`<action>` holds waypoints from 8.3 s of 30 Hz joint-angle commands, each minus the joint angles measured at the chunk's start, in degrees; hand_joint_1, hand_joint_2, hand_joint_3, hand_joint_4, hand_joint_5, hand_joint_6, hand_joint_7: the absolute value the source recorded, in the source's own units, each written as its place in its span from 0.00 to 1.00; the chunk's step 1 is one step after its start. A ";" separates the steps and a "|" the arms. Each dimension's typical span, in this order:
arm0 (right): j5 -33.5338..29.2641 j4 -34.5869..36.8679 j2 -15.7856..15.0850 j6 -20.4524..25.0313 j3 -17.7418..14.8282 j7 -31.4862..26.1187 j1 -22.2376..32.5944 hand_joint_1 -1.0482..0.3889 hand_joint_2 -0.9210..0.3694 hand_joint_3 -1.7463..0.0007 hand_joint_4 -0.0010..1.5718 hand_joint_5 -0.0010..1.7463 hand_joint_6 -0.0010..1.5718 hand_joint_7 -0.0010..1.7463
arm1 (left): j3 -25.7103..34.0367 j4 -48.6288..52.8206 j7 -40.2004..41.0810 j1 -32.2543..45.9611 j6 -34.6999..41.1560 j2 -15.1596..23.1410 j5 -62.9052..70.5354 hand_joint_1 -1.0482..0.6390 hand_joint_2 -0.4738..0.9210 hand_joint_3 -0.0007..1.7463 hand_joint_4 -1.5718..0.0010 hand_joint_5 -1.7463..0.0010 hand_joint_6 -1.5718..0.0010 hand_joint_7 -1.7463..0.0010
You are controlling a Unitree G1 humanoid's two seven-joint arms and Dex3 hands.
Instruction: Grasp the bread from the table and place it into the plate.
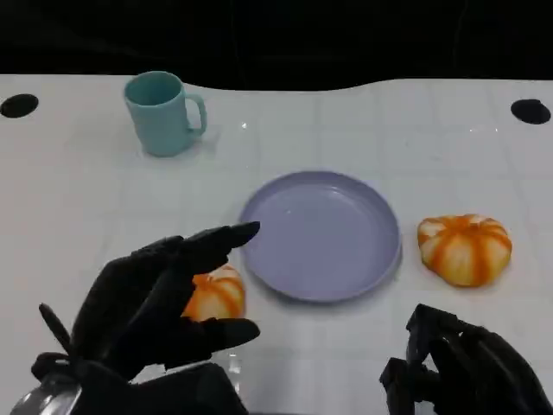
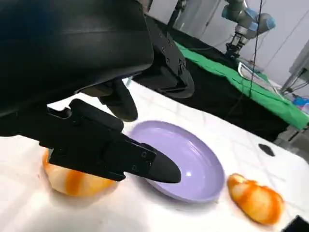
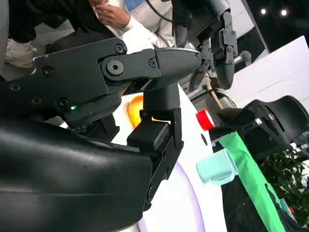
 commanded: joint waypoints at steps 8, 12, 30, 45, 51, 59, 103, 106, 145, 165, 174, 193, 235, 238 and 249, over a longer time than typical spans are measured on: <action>0.27 -0.72 -0.49 -0.38 -0.28 0.08 0.14 0.22 0.00 0.87 0.56 0.92 0.50 0.79 | -4.71 -2.32 -7.93 -4.85 8.71 3.08 21.69 0.19 1.00 0.00 0.76 0.78 0.76 1.00; 0.08 -1.18 -0.54 -0.14 -0.18 -0.33 0.26 0.21 0.00 0.88 0.57 0.92 0.51 0.79 | -6.46 -0.60 -11.39 -6.76 10.89 2.73 27.73 0.18 0.99 0.00 0.75 0.79 0.77 1.00; 0.44 -1.76 -0.59 0.25 -0.32 -0.47 0.71 0.21 0.00 0.88 0.58 0.91 0.51 0.79 | -10.73 15.53 -11.83 -14.05 14.73 0.49 33.37 0.16 0.97 0.00 0.69 0.91 0.79 1.00; 0.15 -1.96 -0.74 0.19 -0.20 -0.78 0.89 0.21 0.00 0.87 0.58 0.91 0.51 0.79 | -12.62 28.97 -4.98 -19.51 14.00 0.58 26.53 0.17 0.98 0.00 0.70 0.95 0.82 1.00; 0.03 -2.17 -0.76 0.32 -0.13 -1.06 0.99 0.21 0.00 0.88 0.58 0.91 0.51 0.79 | -13.39 32.35 -4.32 -21.01 13.90 0.94 23.80 0.17 0.98 0.00 0.71 0.96 0.82 1.00; -0.14 -2.25 -0.63 -0.13 0.00 -1.13 1.10 0.21 0.00 0.88 0.58 0.91 0.51 0.79 | -14.55 39.52 -0.20 -22.62 12.33 1.47 20.29 0.19 0.98 0.00 0.71 0.97 0.82 1.00; 0.41 -3.18 -1.21 1.02 -0.40 -1.38 1.55 0.20 0.00 0.89 0.58 0.91 0.50 0.81 | -23.06 76.80 41.20 -31.69 -5.18 2.91 12.11 0.48 1.00 0.08 0.50 0.00 0.52 0.23; 0.59 -3.08 -1.11 0.99 -0.49 -1.10 1.55 0.21 0.00 0.88 0.58 0.91 0.50 0.81 | -22.91 76.41 42.08 -31.65 -5.03 2.91 11.51 0.48 1.00 0.08 0.50 0.00 0.56 0.13; 0.95 -3.09 -1.10 1.82 -0.98 -0.78 1.61 0.21 0.00 0.89 0.57 0.93 0.50 0.82 | -10.67 57.12 55.56 -24.51 -16.65 5.42 3.65 0.60 0.57 0.75 0.40 0.00 0.52 0.00; 0.57 -1.06 -0.61 0.05 -0.78 0.87 1.39 0.22 0.00 0.88 0.56 0.92 0.49 0.80 | -9.27 52.38 41.73 -31.00 -20.84 1.60 -0.79 0.60 0.52 0.85 0.38 0.00 0.51 0.00; 0.11 -1.79 -0.72 0.67 -0.59 -0.28 1.71 0.22 0.00 0.88 0.56 0.92 0.50 0.80 | -11.26 58.50 40.90 -37.05 -23.33 -1.48 0.07 0.61 0.52 0.84 0.39 0.00 0.51 0.00; -0.33 -2.72 -0.55 0.14 0.27 -1.27 2.49 0.21 0.00 0.87 0.56 0.92 0.50 0.81 | -16.86 78.45 36.30 -49.47 -26.04 -8.29 -0.36 0.56 0.60 0.73 0.42 0.00 0.52 0.00; -0.50 -3.90 -0.57 0.38 0.91 -2.24 2.93 0.21 0.00 0.86 0.57 0.93 0.50 0.82 | -5.62 45.51 2.68 -28.16 -25.52 0.13 -25.85 0.31 1.00 0.10 0.79 0.54 0.65 0.96; -0.08 -4.14 -0.53 0.99 0.87 -2.46 3.00 0.21 0.00 0.86 0.57 0.92 0.50 0.81 | -3.09 43.50 0.26 -24.28 -27.42 -1.65 -33.23 0.37 1.00 0.08 0.81 0.40 0.59 0.93; -0.30 -4.28 -0.56 0.74 1.13 -2.56 3.03 0.22 0.00 0.87 0.57 0.92 0.50 0.82 | 0.91 36.44 -9.47 -12.01 -25.90 -5.38 -50.68 0.30 1.00 0.15 0.77 0.09 0.73 0.31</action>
